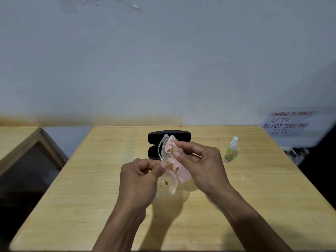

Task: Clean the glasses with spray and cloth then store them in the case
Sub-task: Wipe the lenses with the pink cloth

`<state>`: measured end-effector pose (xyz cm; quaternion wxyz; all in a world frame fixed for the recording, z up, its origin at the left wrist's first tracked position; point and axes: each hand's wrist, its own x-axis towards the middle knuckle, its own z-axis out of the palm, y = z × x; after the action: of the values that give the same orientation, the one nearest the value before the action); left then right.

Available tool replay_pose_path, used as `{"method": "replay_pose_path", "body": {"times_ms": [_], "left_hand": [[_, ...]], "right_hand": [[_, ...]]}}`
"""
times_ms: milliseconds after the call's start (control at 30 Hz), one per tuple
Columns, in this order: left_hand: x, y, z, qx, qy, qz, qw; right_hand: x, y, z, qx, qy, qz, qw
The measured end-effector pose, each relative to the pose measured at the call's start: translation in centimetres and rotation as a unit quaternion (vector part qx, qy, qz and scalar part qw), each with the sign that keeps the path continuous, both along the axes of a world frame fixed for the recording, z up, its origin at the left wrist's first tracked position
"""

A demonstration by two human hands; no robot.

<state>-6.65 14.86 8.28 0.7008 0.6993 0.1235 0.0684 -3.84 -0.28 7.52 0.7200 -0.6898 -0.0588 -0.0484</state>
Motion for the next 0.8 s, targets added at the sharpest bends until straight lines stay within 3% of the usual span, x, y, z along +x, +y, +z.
{"method": "replay_pose_path", "body": {"times_ms": [267,500,800], "left_hand": [[-0.03,0.07,0.19,-0.004,0.001,0.006,1.0],[-0.2,-0.34,0.07,0.016,-0.011,0.0,1.0],[-0.19,-0.06,0.33,0.016,-0.017,-0.004,1.0]], "right_hand": [[-0.04,0.35,-0.35,-0.033,-0.046,-0.017,0.998],[0.0,0.9,0.33,0.123,0.029,-0.001,0.992],[-0.25,0.47,-0.32,0.011,0.012,-0.011,1.0]]}}
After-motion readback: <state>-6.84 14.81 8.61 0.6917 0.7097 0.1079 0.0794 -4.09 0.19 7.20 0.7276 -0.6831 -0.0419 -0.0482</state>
